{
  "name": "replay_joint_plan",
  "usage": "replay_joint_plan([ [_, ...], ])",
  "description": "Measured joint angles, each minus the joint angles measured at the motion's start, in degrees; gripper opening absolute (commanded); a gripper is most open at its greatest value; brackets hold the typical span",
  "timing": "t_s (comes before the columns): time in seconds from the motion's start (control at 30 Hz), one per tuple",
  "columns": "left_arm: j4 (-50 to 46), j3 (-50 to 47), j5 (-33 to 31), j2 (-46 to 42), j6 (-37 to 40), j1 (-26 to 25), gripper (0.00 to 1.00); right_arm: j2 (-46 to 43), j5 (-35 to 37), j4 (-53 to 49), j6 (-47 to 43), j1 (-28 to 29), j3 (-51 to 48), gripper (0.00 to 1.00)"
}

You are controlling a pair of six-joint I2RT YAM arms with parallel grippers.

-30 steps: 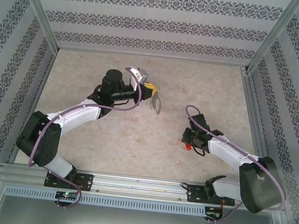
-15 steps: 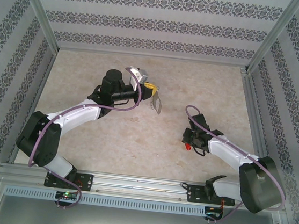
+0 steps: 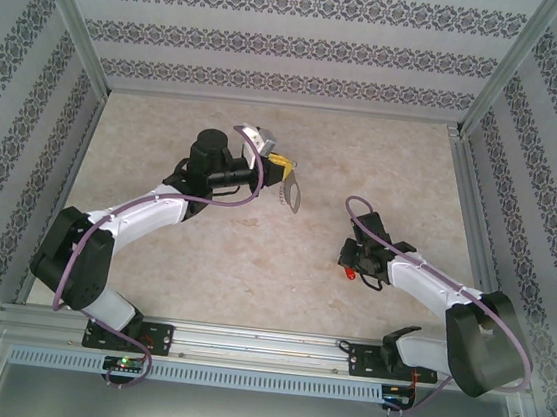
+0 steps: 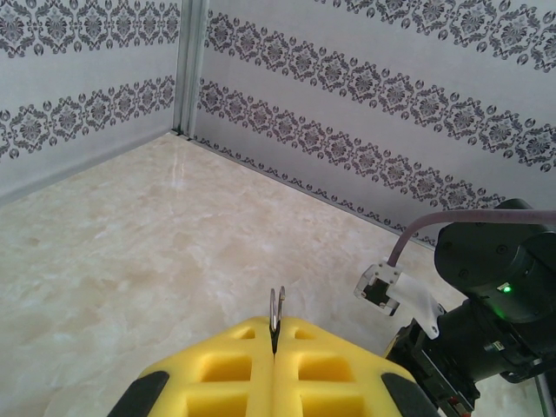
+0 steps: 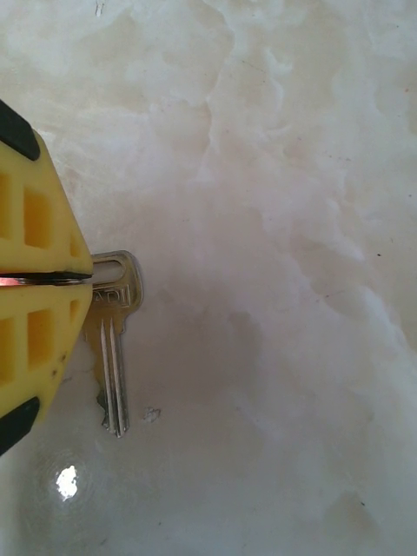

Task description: Put the keys on the keyring

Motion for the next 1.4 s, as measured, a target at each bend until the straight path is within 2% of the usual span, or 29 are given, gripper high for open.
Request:
replay_joint_plan([
  [0.63,0.1,0.0,0.6,0.0,0.0,0.0,0.0,0.0,0.0,-0.5,-0.2,0.3,0.0,0.14],
  [0.93,0.1,0.0,0.6,0.0,0.0,0.0,0.0,0.0,0.0,-0.6,-0.3,0.6,0.0,0.08],
  [1.07,0.1,0.0,0.6,0.0,0.0,0.0,0.0,0.0,0.0,-0.6,-0.5,0.6,0.0,0.0],
  [1.23,0.1,0.0,0.7,0.0,0.0,0.0,0.0,-0.9,0.0,-0.6,-0.7,0.6,0.0,0.0],
  [1.4,0.1,0.0,1.3,0.0,0.0,0.0,0.0,-6.6,-0.5,0.1,-4.1,0.6,1.2,0.0],
])
